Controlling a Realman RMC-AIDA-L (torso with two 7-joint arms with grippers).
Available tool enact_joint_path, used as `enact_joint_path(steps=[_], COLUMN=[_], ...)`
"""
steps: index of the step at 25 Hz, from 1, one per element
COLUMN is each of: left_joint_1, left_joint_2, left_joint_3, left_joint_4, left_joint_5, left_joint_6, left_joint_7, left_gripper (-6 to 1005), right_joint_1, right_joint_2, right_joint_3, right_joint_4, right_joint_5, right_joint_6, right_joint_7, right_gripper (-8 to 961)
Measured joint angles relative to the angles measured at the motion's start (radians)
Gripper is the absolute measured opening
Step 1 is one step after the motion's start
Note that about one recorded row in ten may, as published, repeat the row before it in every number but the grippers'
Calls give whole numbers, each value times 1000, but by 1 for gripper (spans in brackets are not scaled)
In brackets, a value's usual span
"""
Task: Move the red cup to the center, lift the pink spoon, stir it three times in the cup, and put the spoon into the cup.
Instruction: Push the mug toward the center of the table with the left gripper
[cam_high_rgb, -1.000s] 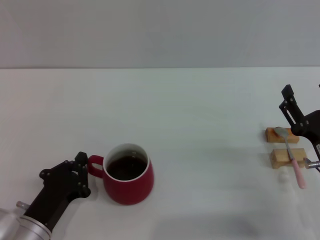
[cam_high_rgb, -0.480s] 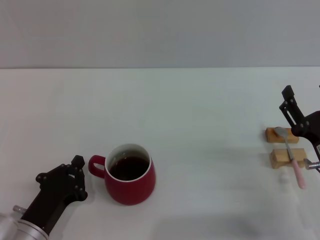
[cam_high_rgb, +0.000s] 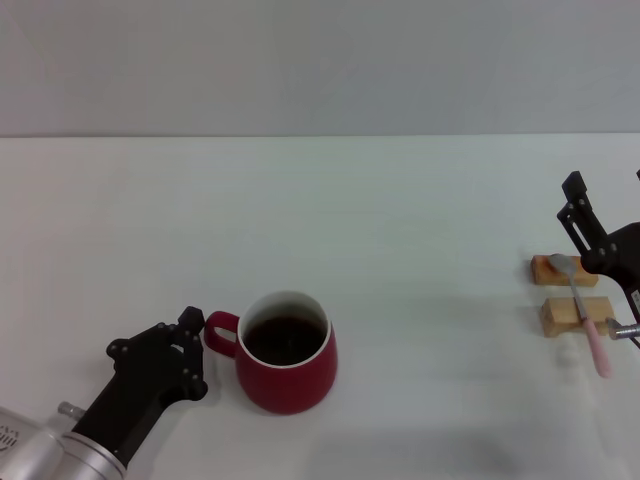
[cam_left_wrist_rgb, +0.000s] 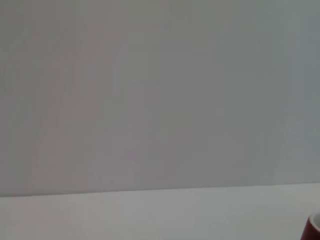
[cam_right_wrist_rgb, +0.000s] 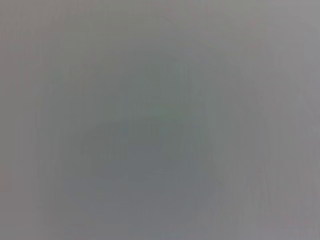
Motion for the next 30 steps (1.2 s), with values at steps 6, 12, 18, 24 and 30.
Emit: enact_joint_path(steps=[6, 12, 18, 24, 30], left_joint_1=[-1, 19, 26, 22, 8], left_joint_2=[0, 5, 5, 3, 2], left_joint_3=[3, -29, -40, -41, -26], left_joint_4=[0, 5, 7, 1, -14], left_joint_5=[0, -6, -5, -1, 1], left_joint_6=[-1, 10, 20, 17, 5], left_joint_7=[0, 0, 0, 0, 0], left_gripper=[-3, -2, -2, -1, -1], right_joint_1=[0, 0, 0, 1, 2], right_joint_2=[1, 1, 0, 0, 0], right_joint_3=[0, 1, 5, 6, 9], right_joint_4=[-1, -3, -4, -4, -6], right_joint_5=[0, 0, 0, 0, 0], right_joint_6=[1, 1, 1, 1, 17], right_joint_7=[0, 0, 0, 0, 0], right_gripper=[707, 708, 707, 708, 707])
